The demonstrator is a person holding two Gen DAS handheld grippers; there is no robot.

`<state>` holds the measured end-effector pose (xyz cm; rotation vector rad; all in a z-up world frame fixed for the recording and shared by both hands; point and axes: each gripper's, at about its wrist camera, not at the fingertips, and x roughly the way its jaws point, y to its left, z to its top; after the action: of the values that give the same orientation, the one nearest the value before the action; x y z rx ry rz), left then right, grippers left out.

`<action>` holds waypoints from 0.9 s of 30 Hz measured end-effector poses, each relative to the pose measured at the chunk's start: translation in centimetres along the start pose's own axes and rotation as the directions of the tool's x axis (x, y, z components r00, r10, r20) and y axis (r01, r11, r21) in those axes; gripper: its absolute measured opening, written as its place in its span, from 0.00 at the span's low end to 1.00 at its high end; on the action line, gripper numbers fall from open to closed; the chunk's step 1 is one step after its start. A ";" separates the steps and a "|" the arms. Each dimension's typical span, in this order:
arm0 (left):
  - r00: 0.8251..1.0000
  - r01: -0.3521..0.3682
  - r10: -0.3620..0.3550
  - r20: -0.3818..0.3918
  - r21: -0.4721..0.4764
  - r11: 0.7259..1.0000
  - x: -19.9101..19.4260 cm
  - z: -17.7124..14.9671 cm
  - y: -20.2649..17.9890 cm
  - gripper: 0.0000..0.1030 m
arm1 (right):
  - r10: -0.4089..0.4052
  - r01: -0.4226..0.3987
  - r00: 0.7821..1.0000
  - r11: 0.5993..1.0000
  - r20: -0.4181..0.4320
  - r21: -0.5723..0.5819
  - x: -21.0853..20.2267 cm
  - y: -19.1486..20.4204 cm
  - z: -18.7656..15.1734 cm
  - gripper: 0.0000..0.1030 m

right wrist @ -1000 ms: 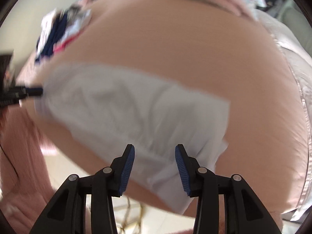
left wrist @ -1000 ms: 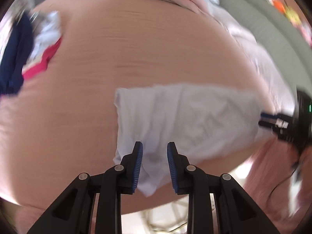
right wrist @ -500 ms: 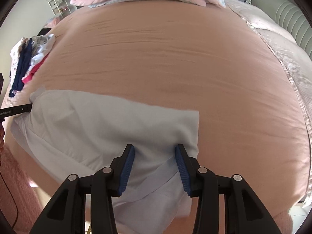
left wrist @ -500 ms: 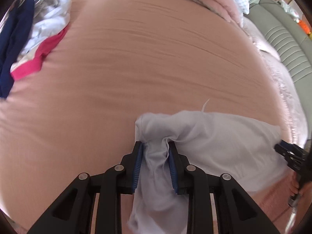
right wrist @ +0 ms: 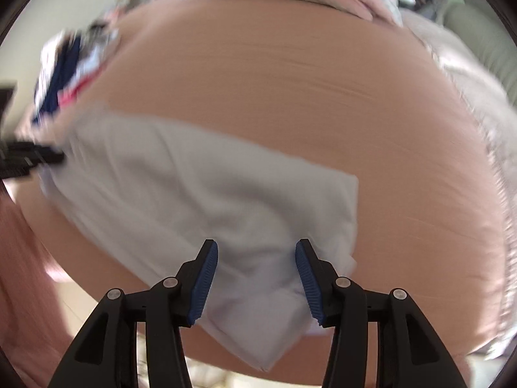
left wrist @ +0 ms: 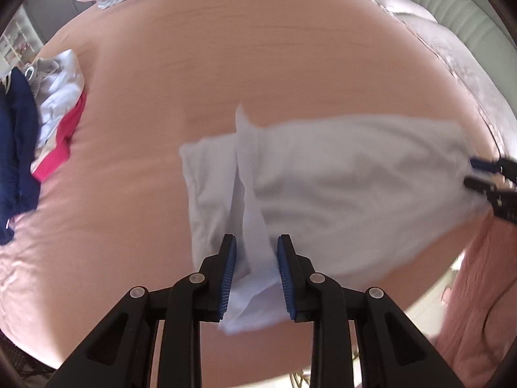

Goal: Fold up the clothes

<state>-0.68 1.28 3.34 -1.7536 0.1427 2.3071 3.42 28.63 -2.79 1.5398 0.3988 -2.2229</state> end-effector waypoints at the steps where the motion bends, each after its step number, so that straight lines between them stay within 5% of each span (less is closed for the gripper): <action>1: 1.000 0.006 -0.006 -0.009 -0.006 1.000 -0.3 -0.7 0.2 0.24 | 0.008 -0.008 1.000 1.000 -0.010 -0.001 -0.3 -0.4 -0.6 0.48; 6: 0.994 -0.111 0.111 -0.011 0.007 0.994 -1.1 -2.0 -0.3 0.24 | -0.076 0.080 0.993 0.995 -0.085 0.053 -1.2 -1.9 -0.9 0.48; 11: 0.992 -0.089 0.091 0.084 -0.024 0.996 -2.5 -3.4 -1.1 0.24 | -0.035 0.033 0.999 0.992 0.012 0.123 -2.0 -0.2 0.1 0.48; 15: 0.991 -0.133 0.133 0.006 0.046 0.990 -1.6 -5.1 -0.8 0.24 | -0.058 0.060 0.998 0.997 -0.032 0.058 -0.2 0.5 0.3 0.49; 20: 0.993 -0.111 0.110 -0.036 -0.038 0.993 -1.9 -7.4 2.3 0.24 | -0.056 0.056 0.998 0.996 -0.005 0.069 -2.6 -1.2 -1.1 0.52; 24: 0.992 -0.038 0.047 0.118 -0.080 0.996 -4.0 -5.2 1.2 0.24 | -0.033 0.028 0.996 0.998 0.088 0.061 -4.2 1.4 0.5 0.54; 27: 0.974 0.052 -0.016 0.226 -0.152 0.987 -4.2 -2.1 1.3 0.24 | -0.001 -0.009 0.994 0.995 0.105 0.103 -3.5 2.4 2.2 0.54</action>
<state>1.99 -0.97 6.76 -1.5320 -0.1121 2.5307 3.85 26.10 1.27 1.4644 0.2525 -2.3425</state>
